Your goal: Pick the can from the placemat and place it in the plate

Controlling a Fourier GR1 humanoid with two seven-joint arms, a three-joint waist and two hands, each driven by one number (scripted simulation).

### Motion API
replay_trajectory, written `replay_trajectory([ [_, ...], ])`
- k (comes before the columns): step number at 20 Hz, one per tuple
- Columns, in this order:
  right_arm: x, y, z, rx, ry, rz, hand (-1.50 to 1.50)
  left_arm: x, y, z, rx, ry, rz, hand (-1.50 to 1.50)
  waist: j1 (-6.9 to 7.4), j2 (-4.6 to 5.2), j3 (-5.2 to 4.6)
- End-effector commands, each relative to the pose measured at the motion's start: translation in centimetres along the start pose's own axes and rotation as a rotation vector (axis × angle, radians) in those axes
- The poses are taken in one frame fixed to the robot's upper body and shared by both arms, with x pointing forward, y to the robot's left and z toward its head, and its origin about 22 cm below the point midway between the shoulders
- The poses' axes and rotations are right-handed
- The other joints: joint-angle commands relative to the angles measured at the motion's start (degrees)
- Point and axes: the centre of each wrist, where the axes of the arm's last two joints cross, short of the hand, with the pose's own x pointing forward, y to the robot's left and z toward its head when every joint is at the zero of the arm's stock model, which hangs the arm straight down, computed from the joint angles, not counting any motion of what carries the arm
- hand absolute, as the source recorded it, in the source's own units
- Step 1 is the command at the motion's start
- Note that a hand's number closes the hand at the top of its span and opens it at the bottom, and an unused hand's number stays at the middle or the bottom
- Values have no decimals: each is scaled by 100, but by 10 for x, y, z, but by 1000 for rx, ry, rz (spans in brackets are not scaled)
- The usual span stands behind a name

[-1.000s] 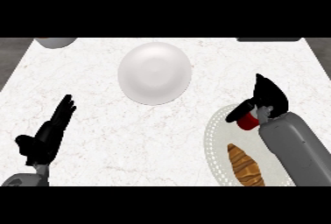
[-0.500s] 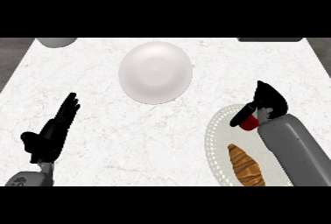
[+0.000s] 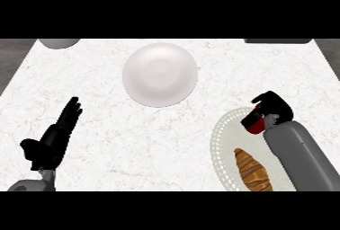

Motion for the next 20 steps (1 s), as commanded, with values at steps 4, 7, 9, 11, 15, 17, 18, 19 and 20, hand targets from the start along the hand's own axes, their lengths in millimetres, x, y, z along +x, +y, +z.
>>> replay_trajectory([
  [4, -11, 26, -14, 29, 27, 30, 150, 2, -7, 6, 9, 4, -3, 0, 5, 22, 18],
  [7, 6, 22, 10, -13, -11, 42, 150, -11, 13, -14, -7, 3, 3, 0, -35, 22, 14],
  [9, -15, 18, -17, -22, -214, 66, 150, -5, -4, -9, -5, -1, -5, 0, 12, 36, 21],
  [11, -39, -6, -33, -38, -381, 100, 150, 1, 8, -10, -3, -10, 1, 0, 72, 71, 34],
  [15, -60, -13, -39, -156, -652, 170, 150, 8, 12, -16, -10, -27, -6, 0, 64, 79, 38],
  [17, -64, -17, -42, -253, -732, 163, 150, -4, -4, -14, -8, -13, -10, 0, 20, 64, 28],
  [18, -70, -24, -44, -289, -759, 152, 150, 5, 2, -16, -14, -2, -22, 0, 5, 45, 28],
  [19, -58, -37, -47, -316, -782, 129, 150, -4, 7, -13, -19, -13, -8, 0, 54, 59, 24],
  [20, -56, -19, -36, -304, -823, 78, 150, 2, -6, -8, -1, -15, -1, 0, 16, 24, 23],
])
